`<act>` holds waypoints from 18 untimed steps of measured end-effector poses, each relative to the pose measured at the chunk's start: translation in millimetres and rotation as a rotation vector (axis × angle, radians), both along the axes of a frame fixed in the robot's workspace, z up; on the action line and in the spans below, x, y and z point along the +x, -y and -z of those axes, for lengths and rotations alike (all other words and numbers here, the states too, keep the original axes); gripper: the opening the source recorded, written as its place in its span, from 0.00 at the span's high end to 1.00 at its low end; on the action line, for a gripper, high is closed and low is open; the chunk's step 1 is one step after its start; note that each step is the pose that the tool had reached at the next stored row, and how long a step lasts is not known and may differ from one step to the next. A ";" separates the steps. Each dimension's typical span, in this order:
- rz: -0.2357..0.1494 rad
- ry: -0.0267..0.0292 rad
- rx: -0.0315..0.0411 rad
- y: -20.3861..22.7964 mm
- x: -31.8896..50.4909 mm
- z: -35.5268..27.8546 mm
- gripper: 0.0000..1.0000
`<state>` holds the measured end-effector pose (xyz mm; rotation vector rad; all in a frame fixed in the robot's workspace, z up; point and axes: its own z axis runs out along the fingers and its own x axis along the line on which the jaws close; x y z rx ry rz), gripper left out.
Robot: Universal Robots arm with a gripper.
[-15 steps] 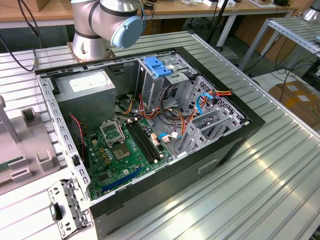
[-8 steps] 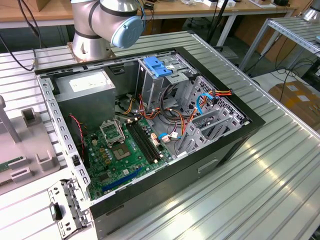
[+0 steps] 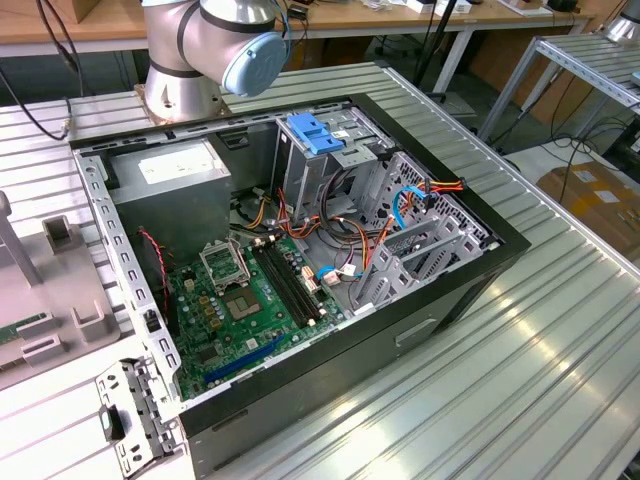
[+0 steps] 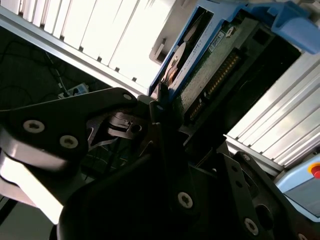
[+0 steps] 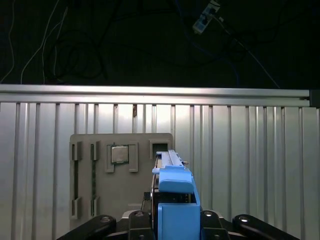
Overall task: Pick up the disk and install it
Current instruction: 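Pick up the disk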
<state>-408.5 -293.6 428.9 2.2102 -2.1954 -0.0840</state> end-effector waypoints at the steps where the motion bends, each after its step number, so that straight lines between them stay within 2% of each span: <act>1: 0.000 0.0000 0.0000 0.0 0.0 -0.5 0.64; 12: 0.000 0.0000 0.0000 0.0 0.0 -11.8 0.64; 18: 0.000 0.0000 0.0000 0.0 0.0 -15.9 0.64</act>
